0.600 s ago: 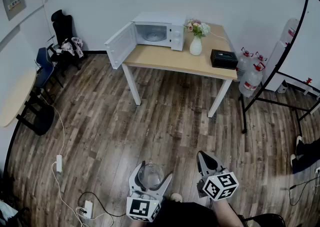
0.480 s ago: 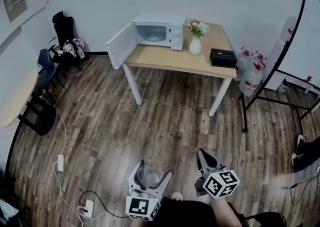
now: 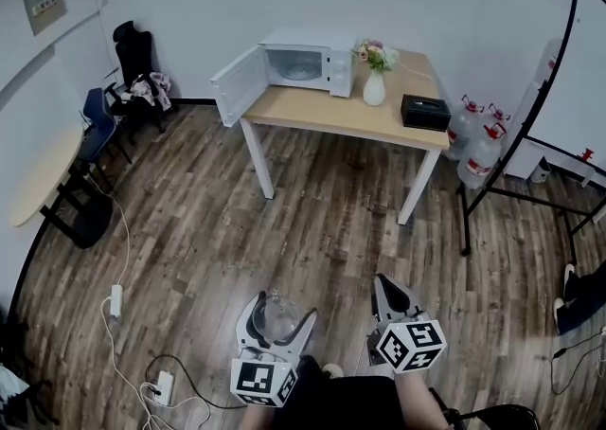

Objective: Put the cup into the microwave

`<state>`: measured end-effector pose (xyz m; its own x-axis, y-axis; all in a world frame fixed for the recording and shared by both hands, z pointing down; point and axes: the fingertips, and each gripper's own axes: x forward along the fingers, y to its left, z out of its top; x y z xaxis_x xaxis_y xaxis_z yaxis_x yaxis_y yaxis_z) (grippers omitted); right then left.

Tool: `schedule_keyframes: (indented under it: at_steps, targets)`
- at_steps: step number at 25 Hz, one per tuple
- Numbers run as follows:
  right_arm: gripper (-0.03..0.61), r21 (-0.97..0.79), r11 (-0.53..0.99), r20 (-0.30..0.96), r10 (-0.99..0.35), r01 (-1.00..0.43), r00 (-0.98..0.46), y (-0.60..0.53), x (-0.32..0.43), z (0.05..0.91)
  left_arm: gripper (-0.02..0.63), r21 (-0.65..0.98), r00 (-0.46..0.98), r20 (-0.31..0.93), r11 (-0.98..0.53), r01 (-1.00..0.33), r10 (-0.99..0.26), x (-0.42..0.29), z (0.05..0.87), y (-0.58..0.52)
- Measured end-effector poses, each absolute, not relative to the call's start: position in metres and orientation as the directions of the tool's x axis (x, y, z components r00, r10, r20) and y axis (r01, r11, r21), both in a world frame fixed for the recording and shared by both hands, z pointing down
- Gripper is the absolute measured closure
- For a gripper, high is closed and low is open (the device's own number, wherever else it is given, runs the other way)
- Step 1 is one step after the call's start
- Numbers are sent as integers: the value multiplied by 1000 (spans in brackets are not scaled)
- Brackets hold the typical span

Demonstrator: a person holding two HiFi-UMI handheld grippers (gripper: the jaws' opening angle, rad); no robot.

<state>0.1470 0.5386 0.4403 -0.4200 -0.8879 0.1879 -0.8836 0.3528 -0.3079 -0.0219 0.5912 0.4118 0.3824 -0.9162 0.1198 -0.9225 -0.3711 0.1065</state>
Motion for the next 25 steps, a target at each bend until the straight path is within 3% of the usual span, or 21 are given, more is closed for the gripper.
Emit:
schedule_keyframes:
  at_steps: [25]
  targets:
    - [586,-268,320,228,-895,-909,-383,499,161,447,199,95,415,134,-405,-909,-900,1,418,538]
